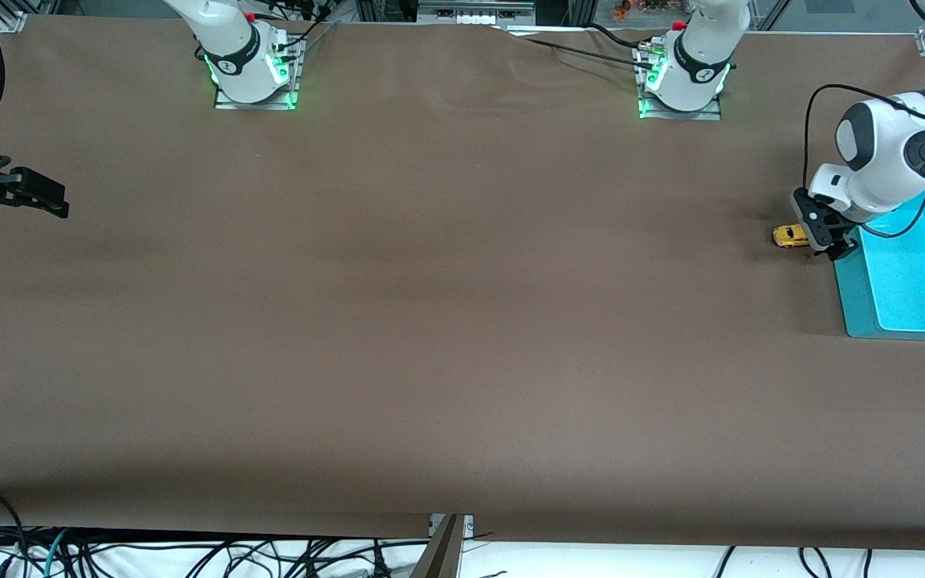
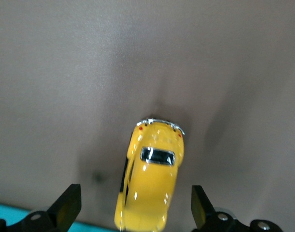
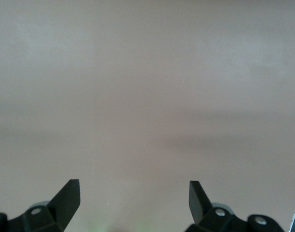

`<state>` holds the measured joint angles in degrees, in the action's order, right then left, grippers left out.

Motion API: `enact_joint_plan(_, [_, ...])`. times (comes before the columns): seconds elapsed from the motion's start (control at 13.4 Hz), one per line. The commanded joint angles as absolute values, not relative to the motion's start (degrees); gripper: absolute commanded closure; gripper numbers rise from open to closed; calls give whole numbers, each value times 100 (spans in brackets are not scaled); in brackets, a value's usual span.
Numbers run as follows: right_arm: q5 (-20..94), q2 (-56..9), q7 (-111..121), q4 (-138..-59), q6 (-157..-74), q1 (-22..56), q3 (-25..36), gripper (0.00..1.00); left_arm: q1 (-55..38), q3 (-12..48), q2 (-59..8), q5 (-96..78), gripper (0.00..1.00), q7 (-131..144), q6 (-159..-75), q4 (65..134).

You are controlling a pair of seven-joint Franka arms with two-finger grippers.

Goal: Wind and store yellow beetle car
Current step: 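Grasp the car with the left gripper while the right gripper returns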

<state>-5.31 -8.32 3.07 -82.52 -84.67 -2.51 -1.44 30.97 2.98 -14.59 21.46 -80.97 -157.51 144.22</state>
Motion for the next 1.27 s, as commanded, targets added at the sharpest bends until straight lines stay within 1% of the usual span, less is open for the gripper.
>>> enact_joint_plan(0.0, [-510, -703, -104, -8420, -8385, -255, -105, 0, 3348, 378, -1714, 2320, 6, -8296, -16075, 14379])
enact_joint_plan(0.07, [-475, -694, -123, -8420, -8359, -281, -105, 0, 3349, 387, -1679, 2329, 54, -8332, -16066, 14379])
enact_joint_plan(0.15, [-422, -686, -114, -8420, -8358, -342, -123, 0, 3349, 387, -1670, 2329, 87, -8315, -16066, 14370])
enact_joint_plan(0.22, [-396, -694, -97, -8420, -8350, -369, -132, 0, 3349, 387, -1679, 2329, 98, -8314, -16066, 14370])
enact_joint_plan(0.6, [-404, -738, 52, -8420, -8262, -360, -114, 0, 3340, 439, -1548, 2329, 100, -8306, -15970, 14353])
enact_joint_plan(0.67, [-396, -747, 79, -8420, -8253, -352, -114, 0, 3331, 500, -1425, 2294, 100, -8297, -15761, 14335])
enact_joint_plan(0.89, [-396, -800, 79, -8402, -8244, -352, -114, 0, 3331, 1114, -732, 1805, 100, -8297, -14489, 14151])
enact_joint_plan(0.97, [-396, -826, 79, -8376, -8244, -352, -114, 0, 3331, 1316, -599, 1541, 100, -8297, -13980, 13968])
enact_joint_plan(1.04, [-396, -835, 79, -8376, -8244, -352, -114, 0, 3331, 1440, -563, 1390, 99, -8288, -13418, 13687])
enact_joint_plan(1.19, [-361, -835, 79, -8358, -8253, -352, -114, 0, 3331, 1660, -580, 1301, 99, -8271, -12284, 12898])
